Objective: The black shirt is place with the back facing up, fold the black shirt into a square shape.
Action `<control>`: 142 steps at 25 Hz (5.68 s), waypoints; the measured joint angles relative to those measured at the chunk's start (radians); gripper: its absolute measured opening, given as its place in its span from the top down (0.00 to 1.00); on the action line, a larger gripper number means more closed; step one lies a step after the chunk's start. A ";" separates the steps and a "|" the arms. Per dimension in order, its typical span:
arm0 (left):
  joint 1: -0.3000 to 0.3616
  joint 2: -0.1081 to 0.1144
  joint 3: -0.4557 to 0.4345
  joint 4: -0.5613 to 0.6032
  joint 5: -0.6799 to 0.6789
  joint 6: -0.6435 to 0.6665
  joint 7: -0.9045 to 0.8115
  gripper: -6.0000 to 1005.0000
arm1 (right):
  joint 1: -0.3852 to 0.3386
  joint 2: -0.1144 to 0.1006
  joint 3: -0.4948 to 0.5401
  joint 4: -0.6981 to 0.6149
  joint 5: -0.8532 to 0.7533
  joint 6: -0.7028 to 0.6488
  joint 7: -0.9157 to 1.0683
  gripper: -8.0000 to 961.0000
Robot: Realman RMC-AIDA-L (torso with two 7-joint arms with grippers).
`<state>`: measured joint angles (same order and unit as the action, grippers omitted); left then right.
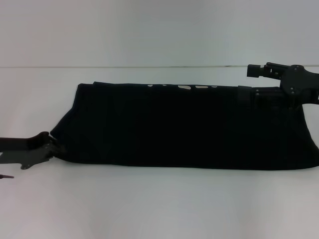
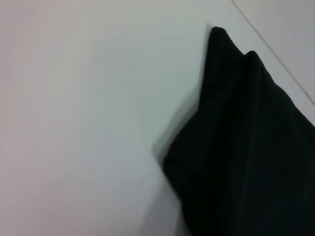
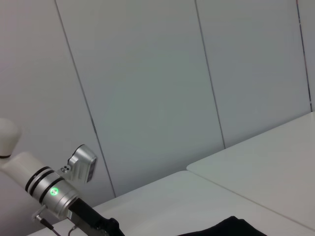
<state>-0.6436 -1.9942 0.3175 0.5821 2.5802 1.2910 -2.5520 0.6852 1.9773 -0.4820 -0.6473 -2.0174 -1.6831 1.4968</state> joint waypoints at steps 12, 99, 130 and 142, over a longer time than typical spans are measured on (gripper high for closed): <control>0.031 0.000 -0.024 0.036 0.000 0.028 0.015 0.94 | -0.002 0.008 0.003 0.000 0.000 0.008 -0.005 0.03; 0.008 -0.141 0.322 -0.019 -0.531 0.345 1.216 0.15 | 0.047 -0.060 -0.144 0.173 -0.217 0.318 0.734 0.04; 0.055 -0.142 0.394 0.099 -0.455 0.365 1.326 0.07 | 0.117 0.012 -0.297 0.223 -0.219 0.547 0.789 0.04; 0.055 -0.144 0.395 0.099 -0.465 0.365 1.325 0.07 | 0.138 0.035 -0.332 0.231 -0.217 0.537 0.792 0.06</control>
<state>-0.5890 -2.1380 0.7127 0.6811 2.1152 1.6559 -1.2271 0.8230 2.0127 -0.8144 -0.4166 -2.2341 -1.1461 2.2887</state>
